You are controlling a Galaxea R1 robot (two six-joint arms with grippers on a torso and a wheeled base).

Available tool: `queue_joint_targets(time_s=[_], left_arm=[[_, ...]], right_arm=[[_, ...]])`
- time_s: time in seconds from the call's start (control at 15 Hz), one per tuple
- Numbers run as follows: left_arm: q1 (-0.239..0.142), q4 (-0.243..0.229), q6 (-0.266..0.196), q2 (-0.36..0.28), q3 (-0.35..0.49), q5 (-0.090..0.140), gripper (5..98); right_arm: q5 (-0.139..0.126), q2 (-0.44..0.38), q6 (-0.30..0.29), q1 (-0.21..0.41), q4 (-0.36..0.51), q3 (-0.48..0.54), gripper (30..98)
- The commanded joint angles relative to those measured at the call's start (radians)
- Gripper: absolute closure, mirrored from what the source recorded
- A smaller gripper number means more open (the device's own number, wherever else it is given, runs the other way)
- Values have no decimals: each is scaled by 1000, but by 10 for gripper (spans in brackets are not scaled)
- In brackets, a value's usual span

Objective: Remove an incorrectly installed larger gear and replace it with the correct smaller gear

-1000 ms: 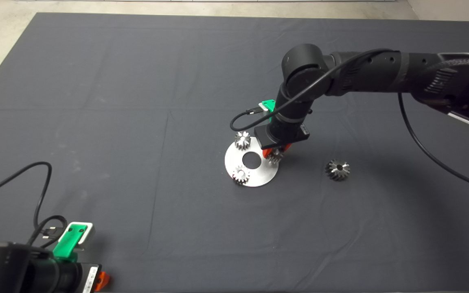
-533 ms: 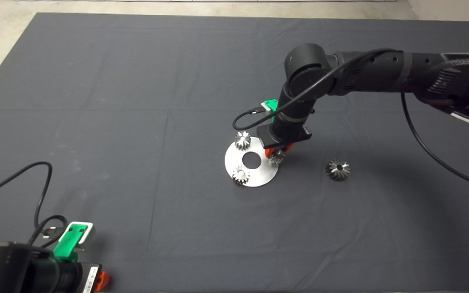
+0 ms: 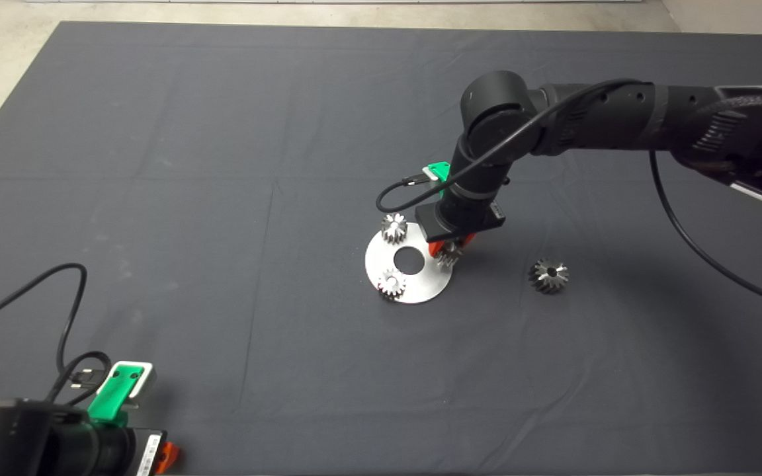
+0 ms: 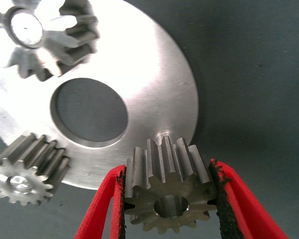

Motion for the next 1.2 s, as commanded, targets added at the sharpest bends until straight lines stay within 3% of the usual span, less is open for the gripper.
queue_joint_targets(time_s=[0.0, 1.13], left_arm=[[45, 26, -8, 18, -54, -43, 196], [63, 35, -11, 57, -72, -43, 196]], right_arm=[[-102, 23, 3, 37, 27, 7, 937], [-107, -24, -5, 35, 26, 14, 937]])
